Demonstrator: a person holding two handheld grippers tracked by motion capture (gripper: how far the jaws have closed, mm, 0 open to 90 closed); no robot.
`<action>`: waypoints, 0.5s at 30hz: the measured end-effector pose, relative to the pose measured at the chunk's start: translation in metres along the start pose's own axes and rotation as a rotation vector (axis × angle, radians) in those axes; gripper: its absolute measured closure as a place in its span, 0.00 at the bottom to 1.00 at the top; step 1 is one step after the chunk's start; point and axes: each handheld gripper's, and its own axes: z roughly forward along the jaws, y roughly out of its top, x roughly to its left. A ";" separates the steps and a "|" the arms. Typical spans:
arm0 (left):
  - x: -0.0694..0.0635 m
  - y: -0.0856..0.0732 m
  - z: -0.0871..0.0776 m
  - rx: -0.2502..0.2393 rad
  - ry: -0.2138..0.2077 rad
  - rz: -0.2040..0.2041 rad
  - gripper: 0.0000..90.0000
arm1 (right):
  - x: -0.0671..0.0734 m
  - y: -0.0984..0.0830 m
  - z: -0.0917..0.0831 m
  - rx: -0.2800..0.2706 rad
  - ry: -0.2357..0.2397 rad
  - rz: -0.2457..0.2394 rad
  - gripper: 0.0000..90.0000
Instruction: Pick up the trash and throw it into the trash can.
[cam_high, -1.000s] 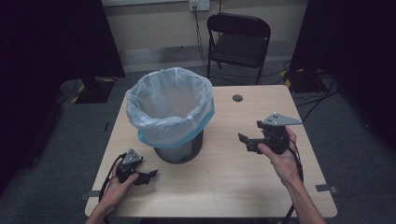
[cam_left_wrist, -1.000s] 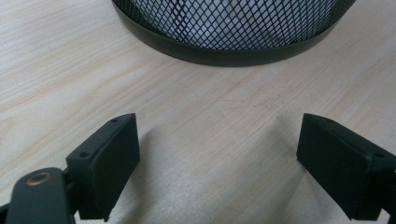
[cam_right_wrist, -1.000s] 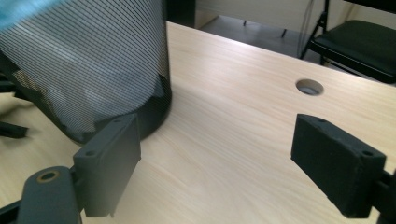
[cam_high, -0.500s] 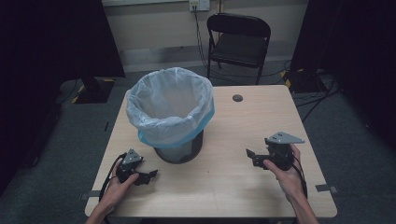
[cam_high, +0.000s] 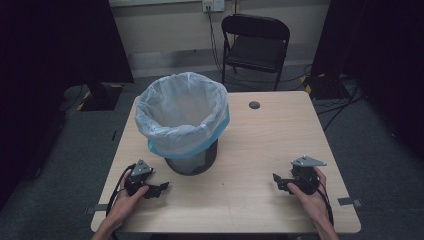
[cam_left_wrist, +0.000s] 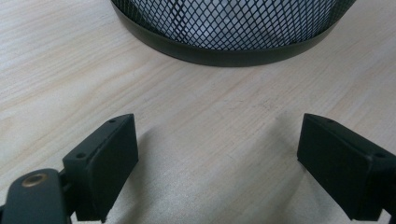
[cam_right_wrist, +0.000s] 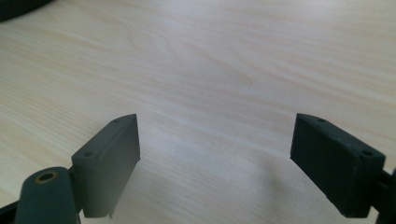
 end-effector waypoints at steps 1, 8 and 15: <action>0.000 0.000 0.000 0.000 0.000 0.000 0.13 | 0.000 0.000 0.000 0.000 0.000 0.000 0.17; 0.000 0.000 0.000 0.000 0.000 0.000 0.13 | -0.009 -0.011 0.011 0.024 -0.068 0.019 0.16; 0.000 0.000 0.000 0.000 0.000 0.001 0.13 | -0.009 -0.011 0.012 0.024 -0.068 0.012 0.16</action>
